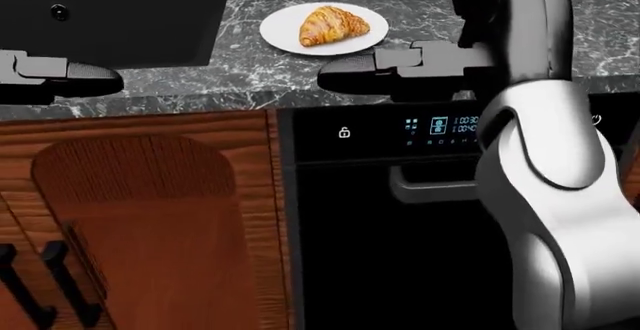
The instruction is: Place the pastries on the plates.
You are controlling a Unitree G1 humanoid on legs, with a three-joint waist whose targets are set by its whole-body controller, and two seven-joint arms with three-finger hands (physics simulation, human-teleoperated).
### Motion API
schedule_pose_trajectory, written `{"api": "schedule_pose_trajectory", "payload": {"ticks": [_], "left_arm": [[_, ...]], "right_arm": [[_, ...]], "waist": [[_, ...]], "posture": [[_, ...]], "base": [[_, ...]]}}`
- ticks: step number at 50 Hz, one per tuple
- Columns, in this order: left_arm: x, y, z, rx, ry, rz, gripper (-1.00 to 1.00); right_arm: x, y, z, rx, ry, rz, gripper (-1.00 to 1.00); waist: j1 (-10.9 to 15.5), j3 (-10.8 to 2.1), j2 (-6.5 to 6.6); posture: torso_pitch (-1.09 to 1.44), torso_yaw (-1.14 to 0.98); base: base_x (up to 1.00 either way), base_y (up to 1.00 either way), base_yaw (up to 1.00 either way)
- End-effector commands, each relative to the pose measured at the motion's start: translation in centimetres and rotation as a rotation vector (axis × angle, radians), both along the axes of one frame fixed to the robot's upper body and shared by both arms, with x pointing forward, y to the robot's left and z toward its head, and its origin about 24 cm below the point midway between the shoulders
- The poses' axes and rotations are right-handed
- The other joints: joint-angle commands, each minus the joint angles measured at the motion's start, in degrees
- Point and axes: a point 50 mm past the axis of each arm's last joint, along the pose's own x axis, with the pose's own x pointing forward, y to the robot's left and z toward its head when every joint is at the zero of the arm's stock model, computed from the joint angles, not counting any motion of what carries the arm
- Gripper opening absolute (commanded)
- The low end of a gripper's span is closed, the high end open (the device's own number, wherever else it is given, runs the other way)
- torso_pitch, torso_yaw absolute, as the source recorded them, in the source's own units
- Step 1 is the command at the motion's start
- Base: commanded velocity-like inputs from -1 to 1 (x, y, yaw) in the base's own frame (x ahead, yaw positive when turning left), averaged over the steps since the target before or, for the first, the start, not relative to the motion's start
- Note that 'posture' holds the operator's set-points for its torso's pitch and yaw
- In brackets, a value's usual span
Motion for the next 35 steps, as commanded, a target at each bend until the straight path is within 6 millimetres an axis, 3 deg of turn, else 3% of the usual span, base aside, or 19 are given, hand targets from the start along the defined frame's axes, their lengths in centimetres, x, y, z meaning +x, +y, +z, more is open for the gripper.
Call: {"api": "schedule_pose_trajectory", "payload": {"ticks": [1, 4, 5, 7, 9, 13, 14, 15, 16, 18, 20, 21, 23, 25, 26, 27, 29, 33, 35], "left_arm": [[-0.59, -0.32, 1.73, 0.021, -0.088, -0.013, 1.0], [-0.67, -0.35, 1.69, 0.021, -0.087, -0.015, 1.0], [-0.64, -0.35, 1.62, 0.021, -0.086, -0.014, 1.0], [-0.66, -0.35, 1.47, 0.022, -0.084, -0.013, 1.0], [-0.65, -0.4, 1.36, 0.023, -0.081, -0.015, 1.0], [-0.55, -0.55, 1.22, 0.022, -0.079, -0.019, 1.0], [-0.55, -0.55, 1.21, 0.021, -0.079, -0.019, 1.0], [-0.5, -0.55, 1.15, 0.022, -0.077, -0.018, 1.0], [-0.47, -0.56, 1.13, 0.022, -0.077, -0.018, 1.0], [-0.46, -0.59, 1.11, 0.022, -0.077, -0.019, 1.0], [-0.46, -0.59, 1.09, 0.021, -0.076, -0.019, 1.0], [-0.46, -0.56, 1.08, 0.021, -0.076, -0.018, 1.0], [-0.5, -0.53, 1.09, 0.022, -0.076, -0.018, 1.0], [-0.59, -0.47, 1.21, 0.023, -0.078, -0.017, 1.0], [-0.61, -0.47, 1.26, 0.023, -0.079, -0.018, 1.0], [-0.57, -0.48, 1.27, 0.025, -0.078, -0.018, 1.0], [-0.5, -0.55, 1.28, 0.026, -0.076, -0.021, 1.0], [-0.34, -0.69, 1.38, 0.029, -0.074, -0.025, 1.0], [-0.27, -0.74, 1.44, 0.032, -0.072, -0.028, 1.0]], "right_arm": [[-0.48, -0.15, 1.33, 0.003, -0.078, -0.008, 1.0], [-0.62, -0.08, 1.4, 0.005, -0.082, -0.004, 1.0], [-0.59, -0.08, 1.31, 0.006, -0.081, -0.004, 1.0], [-0.63, -0.12, 1.23, 0.006, -0.08, -0.005, 1.0], [-0.71, -0.18, 1.19, 0.007, -0.08, -0.006, 1.0], [-0.81, -0.25, 1.1, 0.015, -0.085, -0.007, 1.0], [-0.8, -0.3, 1.09, 0.014, -0.083, -0.011, 1.0], [-0.81, -0.37, 1.07, 0.019, -0.086, -0.012, 1.0], [-0.74, -0.42, 0.98, 0.01, -0.082, -0.021, 1.0], [-0.71, -0.47, 0.95, 0.004, -0.082, -0.028, 1.0], [-0.78, -0.47, 0.99, 0.005, -0.083, -0.024, 1.0], [-0.79, -0.45, 0.96, -0.003, -0.078, -0.028, 1.0], [-0.77, -0.39, 0.94, -0.006, -0.077, -0.025, 1.0], [-0.74, -0.37, 0.97, -0.007, -0.078, -0.026, 1.0], [-0.73, -0.39, 0.99, -0.005, -0.078, -0.026, 1.0], [-0.77, -0.36, 1.09, -0.002, -0.083, -0.019, 1.0], [-0.72, -0.44, 1.1, 0.0, -0.082, -0.023, 1.0], [-0.76, -0.61, 1.16, 0.003, -0.083, -0.026, 1.0], [-0.73, -0.69, 1.06, 0.001, -0.081, -0.03, 1.0]], "waist": [[-0.22, -0.54, 0.2], [-1.1, 0.09, -2.54], [-0.65, 0.66, -1.26], [-0.39, -1.07, -2.25], [-0.7, -1.64, -1.43], [-1.6, -1.36, 3.03], [0.22, -1.01, 2.08], [0.52, -2.02, 8.49], [0.85, 1.05, 6.71], [1.59, -1.36, 4.69], [2.76, -1.24, 2.6], [1.22, -0.38, 3.05], [0.96, 3.17, -2.11], [0.13, 3.29, -7.23], [-0.67, 3.62, -6.78], [0.69, 2.6, -4.38], [-0.34, 0.21, -3.59], [-1.76, -0.49, -1.07], [-2.17, -0.11, 4.14]], "posture": [[-0.16, 0.0], [-0.16, 0.0], [-0.16, 0.0], [-0.16, 0.0], [-0.16, 0.0], [-0.16, 0.0], [-0.16, 0.0], [-0.16, 0.0], [-0.16, 0.0], [-0.16, 0.0], [-0.16, 0.0], [-0.16, 0.0], [-0.16, 0.0], [-0.16, 0.0], [-0.16, 0.0], [-0.16, 0.0], [-0.16, 0.0], [-0.16, 0.0], [-0.16, 0.0]], "base": [[0.07, 0.52, 0.0], [0.1, 0.56, 0.0], [0.18, 0.64, 0.0], [0.19, 0.63, 0.0], [0.21, 0.63, 0.0], [0.24, 0.71, 0.0], [0.35, 0.0, 0.94], [0.38, 0.0, 1.0], [0.38, 0.0, 1.0], [0.39, 0.0, 1.0], [0.39, 0.0, 1.0], [0.39, 1.0, 0.0], [0.4, 1.0, 0.0], [0.41, 1.0, 0.0], [0.41, 1.0, 0.0], [0.41, 1.0, 0.0], [0.43, 1.0, 0.0], [0.43, 0.9, 0.0], [0.44, 0.62, 0.0]]}}
